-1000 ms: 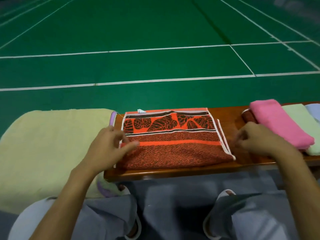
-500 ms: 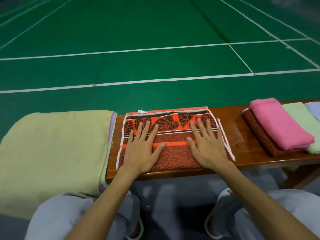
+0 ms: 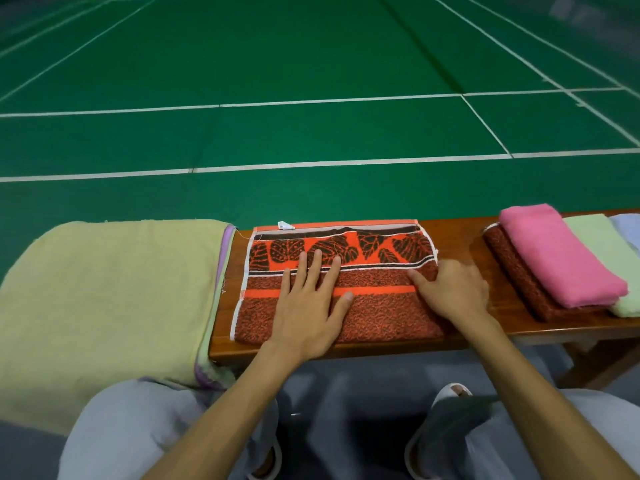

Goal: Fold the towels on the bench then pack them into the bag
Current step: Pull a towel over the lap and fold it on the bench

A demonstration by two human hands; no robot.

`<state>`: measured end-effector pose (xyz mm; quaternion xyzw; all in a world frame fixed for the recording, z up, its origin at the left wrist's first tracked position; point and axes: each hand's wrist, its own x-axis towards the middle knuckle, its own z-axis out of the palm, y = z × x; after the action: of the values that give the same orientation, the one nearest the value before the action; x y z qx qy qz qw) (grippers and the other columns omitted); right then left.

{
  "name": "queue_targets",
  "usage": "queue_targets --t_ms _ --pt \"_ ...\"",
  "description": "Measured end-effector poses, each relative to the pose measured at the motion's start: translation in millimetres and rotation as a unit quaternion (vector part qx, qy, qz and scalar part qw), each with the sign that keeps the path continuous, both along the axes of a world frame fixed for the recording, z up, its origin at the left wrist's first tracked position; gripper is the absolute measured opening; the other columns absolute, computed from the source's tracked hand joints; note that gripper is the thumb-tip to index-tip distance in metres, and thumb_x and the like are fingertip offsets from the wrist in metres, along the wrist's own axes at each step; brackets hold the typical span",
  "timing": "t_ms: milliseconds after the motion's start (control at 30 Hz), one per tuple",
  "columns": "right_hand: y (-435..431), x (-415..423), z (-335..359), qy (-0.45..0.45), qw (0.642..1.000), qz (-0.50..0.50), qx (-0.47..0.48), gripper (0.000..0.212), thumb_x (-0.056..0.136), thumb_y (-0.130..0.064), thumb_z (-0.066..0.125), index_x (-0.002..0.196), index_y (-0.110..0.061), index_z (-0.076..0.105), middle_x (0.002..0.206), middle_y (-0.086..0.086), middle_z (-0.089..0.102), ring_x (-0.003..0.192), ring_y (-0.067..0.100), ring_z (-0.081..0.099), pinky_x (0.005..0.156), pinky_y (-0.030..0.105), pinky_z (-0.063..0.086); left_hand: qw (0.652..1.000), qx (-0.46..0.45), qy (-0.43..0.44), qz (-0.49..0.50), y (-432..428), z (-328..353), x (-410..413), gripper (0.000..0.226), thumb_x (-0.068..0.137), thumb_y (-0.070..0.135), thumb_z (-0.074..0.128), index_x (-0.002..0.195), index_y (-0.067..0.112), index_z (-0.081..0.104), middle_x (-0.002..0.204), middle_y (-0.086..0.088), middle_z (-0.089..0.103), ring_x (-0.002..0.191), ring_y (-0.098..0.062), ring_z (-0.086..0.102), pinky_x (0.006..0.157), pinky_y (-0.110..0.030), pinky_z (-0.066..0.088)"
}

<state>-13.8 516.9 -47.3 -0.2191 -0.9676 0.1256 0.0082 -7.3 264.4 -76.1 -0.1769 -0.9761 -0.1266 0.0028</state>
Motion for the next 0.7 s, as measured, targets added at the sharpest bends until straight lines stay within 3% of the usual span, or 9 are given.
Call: queue_targets --t_ms 133,233,300,400,467,567,633,667,700 --pt "15 -6 6 0.076 0.976 0.110 -0.173 0.025 0.097 -0.033 0.067 0.114 -0.015 0.069 0.111 0.010 0.073 0.103 0.031 0.066 0.084 0.037 0.048 1.000 -0.017 -0.007 0.012 11 -5 3 0.070 0.103 0.068 0.009 0.164 0.034 -0.002 0.171 -0.002 -0.011 0.156 -0.025 -0.021 0.127 -0.049 -0.009" --pt "34 -12 16 0.128 0.912 0.141 -0.364 0.018 0.097 -0.011 0.068 0.112 -0.019 0.064 0.107 0.001 0.071 0.097 0.012 0.066 0.092 0.038 0.050 1.000 0.003 -0.020 0.012 22 -1 0 0.072 0.102 0.069 0.007 0.164 0.033 0.000 0.171 -0.001 -0.011 0.156 -0.023 -0.022 0.127 -0.049 -0.010" --pt "40 -15 28 0.152 0.873 0.134 -0.443 0.023 0.095 0.003 0.064 0.104 -0.018 0.058 0.096 0.000 0.066 0.081 -0.002 0.064 0.083 0.028 0.050 0.999 0.035 -0.035 0.008 28 2 0 0.072 0.102 0.070 0.008 0.164 0.034 0.001 0.171 0.001 -0.009 0.156 -0.020 -0.021 0.127 -0.048 -0.010" --pt "39 -19 50 0.163 0.830 0.115 -0.522 0.040 0.093 0.011 0.061 0.128 -0.007 0.054 0.099 0.009 0.067 0.076 0.002 0.067 0.071 0.017 0.053 0.964 0.237 -0.118 -0.003 37 18 3 0.066 0.105 0.064 0.023 0.164 0.037 0.008 0.171 0.012 -0.002 0.156 -0.008 -0.015 0.129 -0.043 -0.005" --pt "30 -22 65 0.157 0.805 0.109 -0.562 0.059 0.090 0.012 0.062 0.142 -0.013 0.051 0.095 0.019 0.069 0.075 0.022 0.065 0.063 0.025 0.053 0.867 0.450 -0.214 0.012 41 40 3 0.065 0.104 0.059 0.034 0.163 0.036 0.018 0.167 0.021 0.011 0.155 0.001 0.002 0.129 -0.036 0.003" --pt "-21 -22 82 0.144 0.798 0.182 -0.556 0.079 0.084 0.021 0.061 0.149 -0.019 0.042 0.090 0.015 0.073 0.068 0.023 0.064 0.058 0.026 0.052 0.638 0.672 -0.369 0.075 33 67 -8 0.072 0.094 0.068 0.037 0.159 0.037 0.030 0.163 0.008 0.036 0.145 -0.019 0.042 0.124 -0.045 0.025" --pt "-70 -17 82 0.102 0.773 0.283 -0.559 0.089 0.080 0.024 0.063 0.151 -0.020 0.034 0.121 0.014 0.069 0.092 0.018 0.071 0.069 0.023 0.055 0.502 0.745 -0.431 0.084 17 73 -17 0.074 0.093 0.074 0.040 0.155 0.034 0.042 0.149 -0.006 0.054 0.124 -0.032 0.059 0.110 -0.051 0.042" --pt "-91 -15 77 0.073 0.761 0.332 -0.552 0.093 0.079 0.021 0.065 0.154 -0.021 0.029 0.139 0.011 0.060 0.102 0.015 0.071 0.074 0.022 0.055 0.458 0.772 -0.429 0.097 8 75 -18 0.074 0.093 0.073 0.044 0.151 0.028 0.049 0.139 -0.011 0.061 0.113 -0.033 0.064 0.099 -0.049 0.050" --pt "-108 -13 70 0.039 0.758 0.364 -0.540 0.098 0.080 0.014 0.069 0.157 -0.024 0.023 0.150 0.008 0.051 0.098 0.015 0.073 0.071 0.023 0.055 0.433 0.789 -0.421 0.116 0 75 -19 0.068 0.094 0.068 0.048 0.143 0.022 0.058 0.128 -0.015 0.066 0.102 -0.034 0.068 0.086 -0.045 0.057"
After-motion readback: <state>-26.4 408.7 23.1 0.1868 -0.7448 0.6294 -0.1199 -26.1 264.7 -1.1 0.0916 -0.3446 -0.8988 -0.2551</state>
